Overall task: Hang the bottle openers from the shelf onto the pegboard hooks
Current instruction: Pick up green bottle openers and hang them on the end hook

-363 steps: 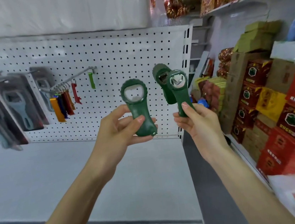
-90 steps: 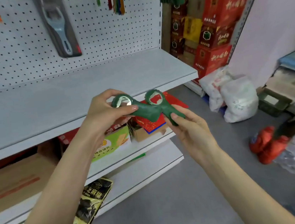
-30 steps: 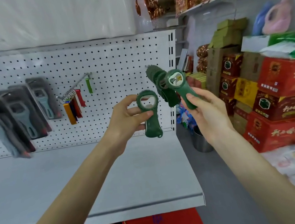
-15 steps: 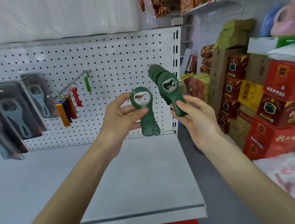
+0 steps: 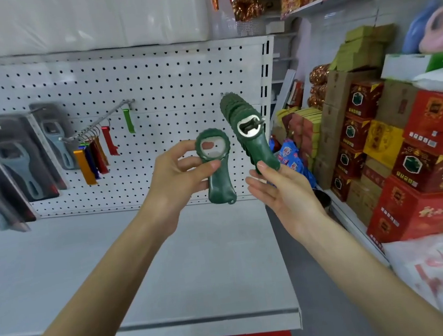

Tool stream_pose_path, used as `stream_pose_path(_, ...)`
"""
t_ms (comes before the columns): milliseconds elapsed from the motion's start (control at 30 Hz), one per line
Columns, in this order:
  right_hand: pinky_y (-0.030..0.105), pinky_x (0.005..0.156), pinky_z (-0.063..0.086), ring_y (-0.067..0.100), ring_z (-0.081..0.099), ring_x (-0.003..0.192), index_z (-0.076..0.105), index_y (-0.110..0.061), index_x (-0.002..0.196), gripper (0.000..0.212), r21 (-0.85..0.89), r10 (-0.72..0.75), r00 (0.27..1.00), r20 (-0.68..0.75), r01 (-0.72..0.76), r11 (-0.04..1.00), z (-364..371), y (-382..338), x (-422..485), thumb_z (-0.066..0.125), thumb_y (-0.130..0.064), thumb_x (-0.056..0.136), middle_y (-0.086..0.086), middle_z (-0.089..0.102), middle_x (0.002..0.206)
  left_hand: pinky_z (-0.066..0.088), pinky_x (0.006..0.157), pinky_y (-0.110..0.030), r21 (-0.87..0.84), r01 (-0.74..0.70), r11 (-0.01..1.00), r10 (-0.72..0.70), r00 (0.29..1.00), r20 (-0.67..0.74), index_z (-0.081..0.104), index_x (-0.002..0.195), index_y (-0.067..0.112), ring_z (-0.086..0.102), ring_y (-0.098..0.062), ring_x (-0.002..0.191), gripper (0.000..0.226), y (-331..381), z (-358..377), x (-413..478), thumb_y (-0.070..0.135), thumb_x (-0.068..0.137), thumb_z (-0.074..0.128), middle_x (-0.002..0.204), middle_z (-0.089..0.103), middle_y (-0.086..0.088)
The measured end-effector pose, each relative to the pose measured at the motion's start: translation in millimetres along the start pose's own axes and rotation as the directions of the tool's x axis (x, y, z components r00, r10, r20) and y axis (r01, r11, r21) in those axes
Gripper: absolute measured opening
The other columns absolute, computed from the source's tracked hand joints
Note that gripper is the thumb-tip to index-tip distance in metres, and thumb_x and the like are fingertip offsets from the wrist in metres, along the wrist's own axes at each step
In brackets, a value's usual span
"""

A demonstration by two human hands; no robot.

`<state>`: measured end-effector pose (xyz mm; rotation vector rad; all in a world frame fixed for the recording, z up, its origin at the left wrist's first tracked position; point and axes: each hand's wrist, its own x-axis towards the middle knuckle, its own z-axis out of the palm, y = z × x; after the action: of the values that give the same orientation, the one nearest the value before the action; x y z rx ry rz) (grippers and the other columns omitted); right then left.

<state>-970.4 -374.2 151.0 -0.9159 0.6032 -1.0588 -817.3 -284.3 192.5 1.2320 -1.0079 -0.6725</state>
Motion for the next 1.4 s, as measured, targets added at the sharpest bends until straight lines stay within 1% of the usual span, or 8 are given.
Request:
stream_pose_path(167,0.023,0.063,0.057,0.016,0.073,0.085,0.067,-0.012,0.099,0.026,-0.139,0.113,0.992,0.050,-0.105,0.985,-12,5,-12,0.066,-0.035,0.086,0.001,0.076,0.088,0.056,0.069,-0.020,-0.042,-0.001,0.999,0.002,1.000,0.020,0.066,0.105,0.008,0.072,-0.015,0.080,0.022,4,11,-4,0.006,0.083,0.070,0.085,0.076,-0.008)
stream_pose_path(300,0.025,0.067,0.056,0.022,0.072,0.088,0.076,-0.020,0.091,0.041,-0.232,0.080,0.969,0.233,-0.025,0.972,-15,1,-28,0.063,-0.054,0.072,0.008,0.074,0.098,0.056,0.069,-0.018,-0.078,-0.037,0.996,0.041,0.998,0.050,0.066,0.098,0.006,0.072,-0.014,0.077,0.017,5,23,-12,0.007,0.081,0.071,0.083,0.076,-0.009)
stream_pose_path(533,0.024,0.063,0.057,0.022,0.073,0.075,0.072,-0.012,0.089,0.033,-0.307,-0.184,0.955,0.231,0.251,0.918,-13,-15,-47,0.067,-0.039,0.071,0.006,0.074,0.084,0.056,0.073,-0.018,-0.085,-0.086,0.993,0.094,0.991,0.096,0.065,0.092,0.004,0.070,-0.015,0.075,0.013,10,48,-16,0.003,0.080,0.071,0.083,0.075,-0.012)
stream_pose_path(667,0.024,0.060,0.057,0.022,0.072,0.066,0.070,-0.005,0.087,0.015,-0.318,-0.230,0.954,0.194,0.283,0.905,-11,-23,-41,0.068,-0.019,0.082,0.008,0.073,0.073,0.057,0.082,-0.028,-0.076,-0.112,0.991,0.117,0.991,0.058,0.062,0.108,0.007,0.070,-0.018,0.078,0.028,15,54,-12,0.005,0.081,0.072,0.084,0.075,-0.013)
stream_pose_path(867,0.021,0.055,0.055,0.021,0.071,0.062,0.071,-0.008,0.086,0.008,-0.319,-0.223,0.960,0.168,0.267,0.909,-10,-26,-30,0.067,-0.015,0.086,0.007,0.073,0.070,0.052,0.086,-0.051,0.034,-0.250,0.968,0.249,0.968,0.037,0.051,0.124,0.021,0.063,-0.045,0.087,0.046,16,60,-6,0.003,0.085,0.068,0.082,0.066,-0.034)
stream_pose_path(1033,0.021,0.056,0.055,0.020,0.071,0.062,0.071,-0.010,0.084,0.006,-0.308,-0.202,0.964,0.172,0.247,0.919,-10,-28,-21,0.068,-0.014,0.086,0.007,0.073,0.070,0.054,0.084,-0.050,0.092,-0.276,0.957,0.271,0.961,0.061,0.053,0.120,0.027,0.063,-0.039,0.075,0.042,13,60,2,0.005,0.087,0.066,0.071,0.069,-0.023)
stream_pose_path(1167,0.022,0.056,0.055,0.019,0.070,0.060,0.071,-0.013,0.080,0.007,-0.299,-0.189,0.964,0.186,0.239,0.924,-10,-32,-15,0.068,-0.014,0.086,0.005,0.072,0.068,0.058,0.074,-0.031,0.088,-0.294,0.952,0.289,0.955,0.074,0.053,0.121,0.029,0.066,-0.014,0.073,0.044,13,58,11,0.003,0.087,0.065,0.065,0.071,-0.002)
stream_pose_path(1400,0.021,0.057,0.054,0.017,0.070,0.062,0.070,-0.008,0.086,0.009,-0.330,-0.118,0.973,0.198,0.180,0.927,-12,-34,-3,0.068,-0.016,0.086,0.003,0.072,0.069,0.058,0.075,-0.036,0.220,-0.315,0.923,0.311,0.949,0.053,0.054,0.122,0.029,0.067,-0.010,0.069,0.043,7,56,22,0.006,0.087,0.066,0.064,0.070,0.000)
